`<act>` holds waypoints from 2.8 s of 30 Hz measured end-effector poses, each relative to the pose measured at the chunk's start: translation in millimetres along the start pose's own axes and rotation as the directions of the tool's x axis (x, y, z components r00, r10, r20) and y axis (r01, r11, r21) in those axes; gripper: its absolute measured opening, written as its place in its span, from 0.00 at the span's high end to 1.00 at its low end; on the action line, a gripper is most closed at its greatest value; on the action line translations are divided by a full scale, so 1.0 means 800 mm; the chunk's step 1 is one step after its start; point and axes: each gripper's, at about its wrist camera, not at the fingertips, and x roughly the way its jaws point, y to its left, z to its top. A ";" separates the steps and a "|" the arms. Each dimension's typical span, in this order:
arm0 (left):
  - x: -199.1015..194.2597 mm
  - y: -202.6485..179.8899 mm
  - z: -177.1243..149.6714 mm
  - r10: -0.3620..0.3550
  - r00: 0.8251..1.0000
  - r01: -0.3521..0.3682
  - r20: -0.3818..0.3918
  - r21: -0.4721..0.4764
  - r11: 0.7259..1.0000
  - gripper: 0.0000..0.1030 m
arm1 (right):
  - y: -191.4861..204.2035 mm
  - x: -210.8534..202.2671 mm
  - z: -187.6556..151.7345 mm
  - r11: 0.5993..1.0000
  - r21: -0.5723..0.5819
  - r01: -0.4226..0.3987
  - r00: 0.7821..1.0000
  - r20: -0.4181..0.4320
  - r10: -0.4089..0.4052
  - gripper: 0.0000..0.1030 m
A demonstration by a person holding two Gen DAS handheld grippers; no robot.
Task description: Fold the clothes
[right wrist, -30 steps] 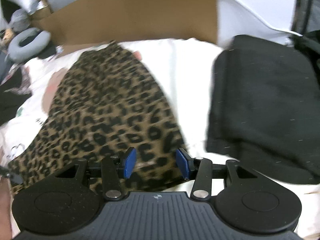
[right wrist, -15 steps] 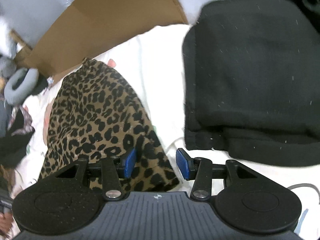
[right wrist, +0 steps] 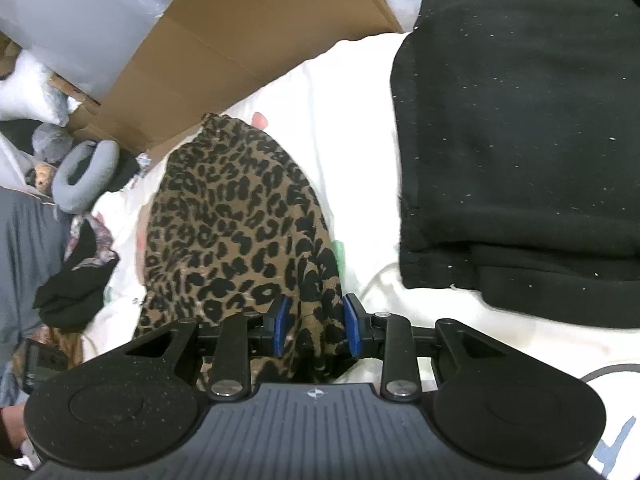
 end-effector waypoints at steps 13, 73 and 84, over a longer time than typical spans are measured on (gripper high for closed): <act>-0.002 0.003 0.000 -0.016 1.000 0.016 0.001 0.001 1.000 0.95 | -0.039 0.040 0.026 0.990 0.110 -0.084 0.990 -0.106 0.096 0.69; -0.064 0.037 0.019 0.094 0.995 -0.094 -0.031 -0.009 0.996 0.81 | 0.018 0.082 -0.067 0.963 0.239 -0.123 0.941 -0.279 0.190 0.77; -0.099 0.020 0.032 0.104 0.993 -0.100 -0.052 0.071 0.992 0.94 | 0.026 0.079 -0.073 0.960 0.229 -0.163 0.921 -0.314 0.232 0.98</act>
